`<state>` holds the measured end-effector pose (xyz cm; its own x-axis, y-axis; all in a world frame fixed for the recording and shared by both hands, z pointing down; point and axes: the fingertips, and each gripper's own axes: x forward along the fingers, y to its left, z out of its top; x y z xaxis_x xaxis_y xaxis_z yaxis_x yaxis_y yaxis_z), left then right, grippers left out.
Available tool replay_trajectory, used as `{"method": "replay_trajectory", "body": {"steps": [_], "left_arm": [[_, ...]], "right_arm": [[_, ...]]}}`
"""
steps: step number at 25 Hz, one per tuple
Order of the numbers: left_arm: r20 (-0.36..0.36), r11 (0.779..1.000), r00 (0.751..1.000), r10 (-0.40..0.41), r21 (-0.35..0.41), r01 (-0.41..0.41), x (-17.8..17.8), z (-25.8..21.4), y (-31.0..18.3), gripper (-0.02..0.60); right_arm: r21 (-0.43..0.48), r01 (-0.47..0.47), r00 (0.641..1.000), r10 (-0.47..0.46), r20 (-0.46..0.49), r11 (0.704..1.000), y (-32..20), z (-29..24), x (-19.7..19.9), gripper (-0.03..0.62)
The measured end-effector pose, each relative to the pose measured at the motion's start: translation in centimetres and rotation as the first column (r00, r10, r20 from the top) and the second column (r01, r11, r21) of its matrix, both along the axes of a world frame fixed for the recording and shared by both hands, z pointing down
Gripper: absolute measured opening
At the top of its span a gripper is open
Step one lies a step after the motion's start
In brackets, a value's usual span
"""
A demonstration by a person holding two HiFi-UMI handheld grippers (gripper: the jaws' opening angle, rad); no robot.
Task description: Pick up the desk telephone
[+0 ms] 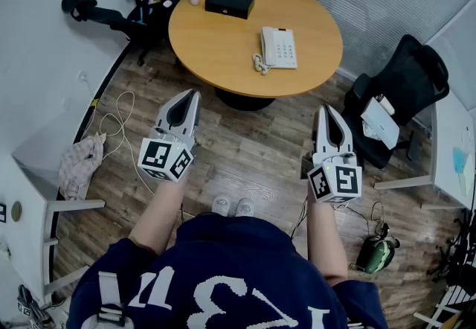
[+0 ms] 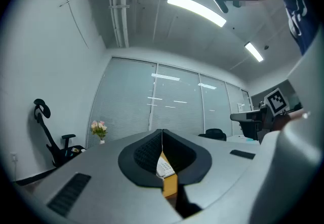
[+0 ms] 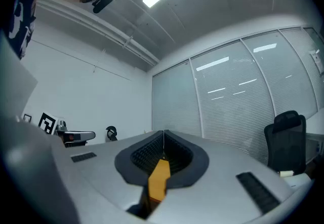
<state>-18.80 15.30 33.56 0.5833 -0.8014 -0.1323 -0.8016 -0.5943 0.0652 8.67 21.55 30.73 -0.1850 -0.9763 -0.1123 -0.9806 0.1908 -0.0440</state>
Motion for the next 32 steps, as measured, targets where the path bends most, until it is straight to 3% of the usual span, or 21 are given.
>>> {"method": "replay_trajectory", "body": {"steps": [12,25,32], "left_arm": [[0.028,1.0,1.0,0.003,0.017,-0.004,2.4,-1.0,0.7,0.017],[0.047,0.997,0.997,-0.064,0.052,0.061,4.3,-1.9,2.6,0.017],[0.03,0.995,0.996,-0.084,0.053,0.082,4.2,-1.7,0.0,0.017]], "right_arm": [[0.053,0.009,1.0,-0.01,0.003,0.999,1.1,-0.7,1.2,0.026],[0.085,0.093,0.995,-0.096,0.033,0.992,0.3,-1.2,3.2,0.028],[0.081,0.102,0.994,-0.105,0.032,0.991,-2.1,-0.7,3.5,0.028]]}}
